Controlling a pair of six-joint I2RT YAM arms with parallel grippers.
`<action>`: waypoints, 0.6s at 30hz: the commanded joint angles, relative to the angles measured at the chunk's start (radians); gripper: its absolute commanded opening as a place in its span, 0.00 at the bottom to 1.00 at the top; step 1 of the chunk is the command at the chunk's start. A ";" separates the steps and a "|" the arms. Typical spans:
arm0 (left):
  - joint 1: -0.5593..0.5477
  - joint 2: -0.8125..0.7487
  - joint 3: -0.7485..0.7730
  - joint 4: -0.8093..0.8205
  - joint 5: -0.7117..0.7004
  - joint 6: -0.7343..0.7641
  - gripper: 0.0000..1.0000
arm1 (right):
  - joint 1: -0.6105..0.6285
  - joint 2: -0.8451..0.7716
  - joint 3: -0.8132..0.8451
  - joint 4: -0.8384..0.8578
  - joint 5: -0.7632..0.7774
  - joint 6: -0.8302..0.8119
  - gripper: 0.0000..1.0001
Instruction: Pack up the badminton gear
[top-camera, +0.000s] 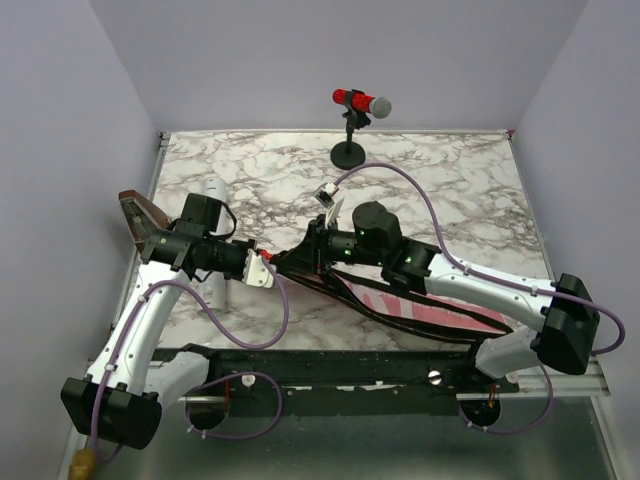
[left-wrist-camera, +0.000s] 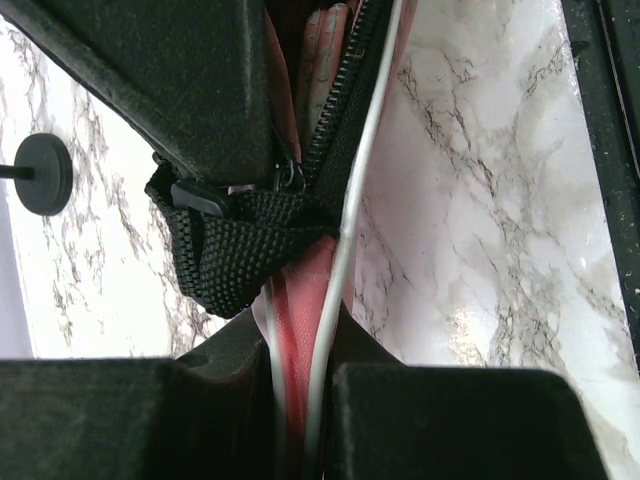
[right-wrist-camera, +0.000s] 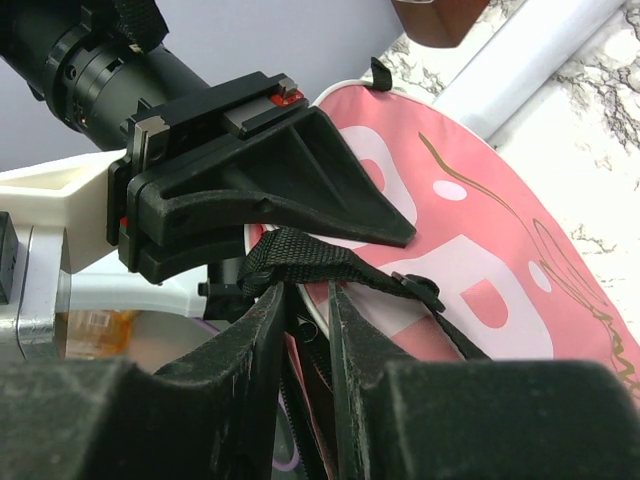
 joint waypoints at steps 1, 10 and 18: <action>-0.006 -0.010 0.033 0.008 0.034 0.033 0.04 | 0.004 -0.005 -0.013 -0.004 -0.064 0.015 0.30; -0.006 -0.018 -0.001 0.025 0.008 0.047 0.04 | 0.004 -0.031 -0.024 0.005 -0.105 0.049 0.16; -0.006 -0.018 -0.008 0.037 -0.004 0.049 0.04 | 0.004 -0.053 -0.030 0.001 -0.096 0.064 0.02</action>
